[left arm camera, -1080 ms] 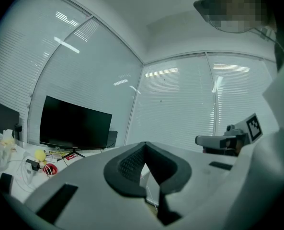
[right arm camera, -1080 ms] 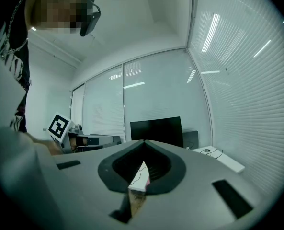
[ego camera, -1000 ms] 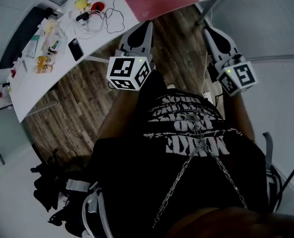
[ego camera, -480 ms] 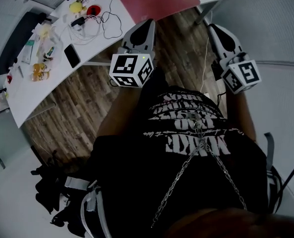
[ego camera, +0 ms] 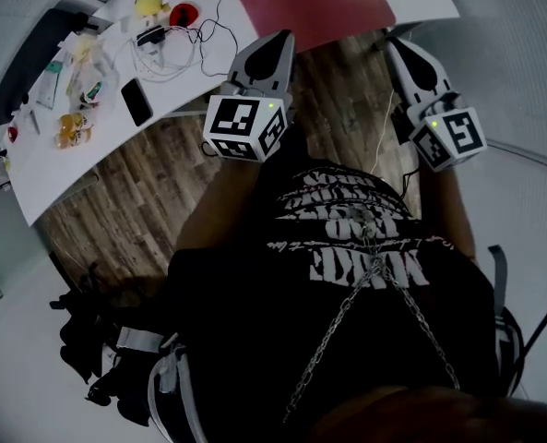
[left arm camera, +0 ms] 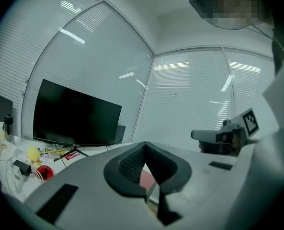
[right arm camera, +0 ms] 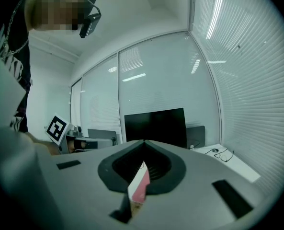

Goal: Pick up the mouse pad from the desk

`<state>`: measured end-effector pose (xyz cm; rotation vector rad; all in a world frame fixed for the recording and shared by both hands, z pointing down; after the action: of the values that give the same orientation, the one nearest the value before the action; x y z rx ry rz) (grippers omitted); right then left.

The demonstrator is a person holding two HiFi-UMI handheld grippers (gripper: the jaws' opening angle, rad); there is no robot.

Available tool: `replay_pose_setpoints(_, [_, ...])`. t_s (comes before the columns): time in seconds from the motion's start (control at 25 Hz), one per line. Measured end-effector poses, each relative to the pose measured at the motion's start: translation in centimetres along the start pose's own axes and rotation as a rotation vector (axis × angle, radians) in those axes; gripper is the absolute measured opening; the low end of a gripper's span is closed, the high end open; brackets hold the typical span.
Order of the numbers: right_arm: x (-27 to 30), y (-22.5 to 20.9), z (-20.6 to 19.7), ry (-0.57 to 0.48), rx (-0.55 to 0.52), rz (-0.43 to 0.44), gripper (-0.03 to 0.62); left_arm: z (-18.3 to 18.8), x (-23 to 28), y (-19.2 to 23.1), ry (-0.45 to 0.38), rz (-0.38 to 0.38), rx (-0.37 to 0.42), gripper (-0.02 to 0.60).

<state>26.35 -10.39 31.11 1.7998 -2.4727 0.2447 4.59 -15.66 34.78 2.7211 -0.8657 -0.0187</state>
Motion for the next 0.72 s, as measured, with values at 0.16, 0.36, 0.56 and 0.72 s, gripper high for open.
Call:
replay_pose_setpoints(0.16, [3.0, -1.0, 0.0, 0.020, 0.003, -0.012, 0.000, 0.5, 2.6, 2.6, 0.011, -0.012, -0.014, 0.008])
replay_pose_setpoints(0.36, [6.7, -2.0, 0.7, 0.021, -0.007, -0.041, 0.000, 1.4, 5.4, 5.4, 0.023, -0.052, 0.015, 0.008])
replay_pose_setpoints(0.56, [10.1, -3.1, 2.0, 0.015, -0.053, -0.082, 0.000, 1.9, 7.3, 8.8, 0.035, -0.069, 0.028, 0.008])
replay_pose_setpoints(0.72, [12.9, -4.0, 3.1, 0.000, -0.124, -0.094, 0.000, 2.6, 8.2, 11.9, 0.030, -0.052, 0.032, 0.008])
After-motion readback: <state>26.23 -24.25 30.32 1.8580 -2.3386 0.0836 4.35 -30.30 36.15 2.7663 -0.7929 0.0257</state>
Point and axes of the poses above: the fingertips, and each gripper's own axes: x forward along the fingers, y to its left, z out of its top, the point moved 7 cm from there along -x, backward along the fingers, and after that the axes turned 9 degrees about -z, right-handed, at the moved point
